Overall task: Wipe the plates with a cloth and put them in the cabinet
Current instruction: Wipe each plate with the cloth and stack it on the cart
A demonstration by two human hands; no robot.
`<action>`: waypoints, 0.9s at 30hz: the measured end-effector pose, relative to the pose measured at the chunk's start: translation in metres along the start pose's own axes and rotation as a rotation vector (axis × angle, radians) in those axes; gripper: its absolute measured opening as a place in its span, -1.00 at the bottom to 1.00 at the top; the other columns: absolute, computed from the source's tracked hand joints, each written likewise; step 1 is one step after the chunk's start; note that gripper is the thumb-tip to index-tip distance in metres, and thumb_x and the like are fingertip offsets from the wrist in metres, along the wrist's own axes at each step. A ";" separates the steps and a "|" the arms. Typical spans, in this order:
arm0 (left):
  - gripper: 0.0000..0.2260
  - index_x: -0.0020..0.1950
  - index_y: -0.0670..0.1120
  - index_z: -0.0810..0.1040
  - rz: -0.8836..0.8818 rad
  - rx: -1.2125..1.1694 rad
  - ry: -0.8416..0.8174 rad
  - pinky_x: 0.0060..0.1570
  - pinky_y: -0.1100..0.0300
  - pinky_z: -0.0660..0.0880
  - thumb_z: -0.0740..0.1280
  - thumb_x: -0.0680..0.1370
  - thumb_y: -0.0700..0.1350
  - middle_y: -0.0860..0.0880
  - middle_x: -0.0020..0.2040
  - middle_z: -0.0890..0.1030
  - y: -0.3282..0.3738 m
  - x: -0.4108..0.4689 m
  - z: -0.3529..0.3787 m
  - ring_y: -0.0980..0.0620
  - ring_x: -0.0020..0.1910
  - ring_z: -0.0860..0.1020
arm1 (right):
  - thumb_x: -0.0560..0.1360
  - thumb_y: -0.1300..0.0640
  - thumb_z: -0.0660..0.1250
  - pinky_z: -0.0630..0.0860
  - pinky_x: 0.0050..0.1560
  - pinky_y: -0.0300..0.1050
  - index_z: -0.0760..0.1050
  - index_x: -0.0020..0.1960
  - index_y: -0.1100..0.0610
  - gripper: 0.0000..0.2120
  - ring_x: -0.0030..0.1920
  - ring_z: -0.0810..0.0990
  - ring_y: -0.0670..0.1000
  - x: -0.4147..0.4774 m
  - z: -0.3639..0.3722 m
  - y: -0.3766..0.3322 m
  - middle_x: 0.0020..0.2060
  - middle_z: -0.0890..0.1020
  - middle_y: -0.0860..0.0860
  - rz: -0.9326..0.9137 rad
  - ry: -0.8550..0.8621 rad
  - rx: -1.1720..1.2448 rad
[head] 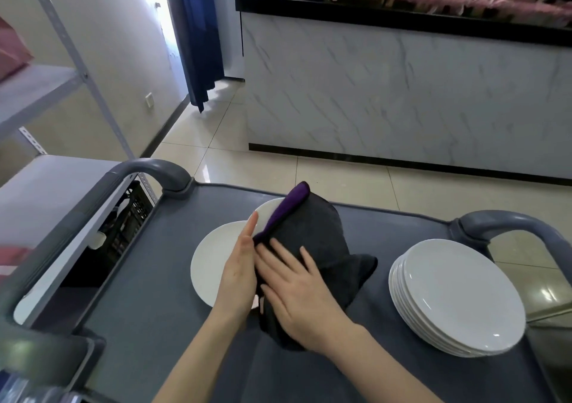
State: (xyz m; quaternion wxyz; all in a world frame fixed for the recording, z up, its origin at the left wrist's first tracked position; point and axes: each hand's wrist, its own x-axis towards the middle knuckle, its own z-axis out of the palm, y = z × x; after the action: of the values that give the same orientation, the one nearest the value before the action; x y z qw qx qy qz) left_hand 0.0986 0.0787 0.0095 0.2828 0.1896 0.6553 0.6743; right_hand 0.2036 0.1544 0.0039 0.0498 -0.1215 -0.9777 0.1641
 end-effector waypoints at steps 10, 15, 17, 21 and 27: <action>-0.66 0.45 0.15 0.44 0.118 0.006 0.001 0.38 0.40 0.32 0.04 0.74 -0.07 0.31 0.39 0.50 -0.011 -0.004 -0.003 0.32 0.42 0.39 | 0.60 -0.22 -0.19 -0.20 0.55 0.05 -0.18 0.56 -0.23 -0.46 0.55 -0.21 -0.21 0.036 -0.009 0.024 0.51 -0.18 -0.33 0.113 0.020 0.023; -0.72 0.27 0.28 0.55 0.084 0.018 0.113 0.14 0.62 0.32 0.09 0.72 0.03 0.48 0.22 0.53 0.001 -0.004 -0.011 0.50 0.28 0.41 | 0.65 -0.17 -0.11 -0.16 0.55 0.06 -0.19 0.58 -0.14 -0.45 0.57 -0.17 -0.13 0.038 -0.013 0.053 0.59 -0.08 -0.18 0.305 0.057 -0.028; -0.72 0.25 0.28 0.58 0.055 -0.026 0.158 0.03 0.67 0.32 0.10 0.72 0.06 0.51 0.18 0.54 0.005 -0.005 -0.016 0.58 0.20 0.40 | 0.66 -0.15 -0.09 -0.18 0.56 0.01 -0.18 0.60 -0.07 -0.44 0.57 -0.21 -0.12 0.023 -0.015 0.064 0.59 -0.11 -0.14 0.312 -0.003 -0.096; -0.72 0.26 0.22 0.58 0.043 -0.088 0.242 -0.08 0.67 0.35 0.10 0.73 0.04 0.52 0.11 0.56 0.010 -0.002 -0.023 0.62 0.09 0.43 | 0.66 -0.16 -0.10 -0.19 0.56 -0.03 -0.16 0.58 -0.05 -0.45 0.52 -0.34 -0.17 -0.023 -0.011 0.061 0.53 -0.18 -0.22 0.179 -0.051 -0.071; -0.70 0.26 0.34 0.54 -0.005 -0.062 0.153 0.00 0.61 0.39 0.06 0.73 0.10 0.45 0.20 0.55 0.005 -0.002 -0.015 0.54 0.17 0.44 | 0.65 -0.13 -0.16 -0.27 0.54 -0.11 -0.10 0.59 -0.15 -0.49 0.56 -0.23 -0.17 -0.042 0.013 0.005 0.57 -0.09 -0.25 -0.037 -0.097 0.050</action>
State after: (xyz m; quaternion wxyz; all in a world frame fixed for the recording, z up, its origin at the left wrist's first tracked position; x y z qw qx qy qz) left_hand 0.0901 0.0655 0.0132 0.2394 0.1271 0.6544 0.7059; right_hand 0.2438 0.1441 -0.0120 0.0083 -0.0939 -0.9766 0.1931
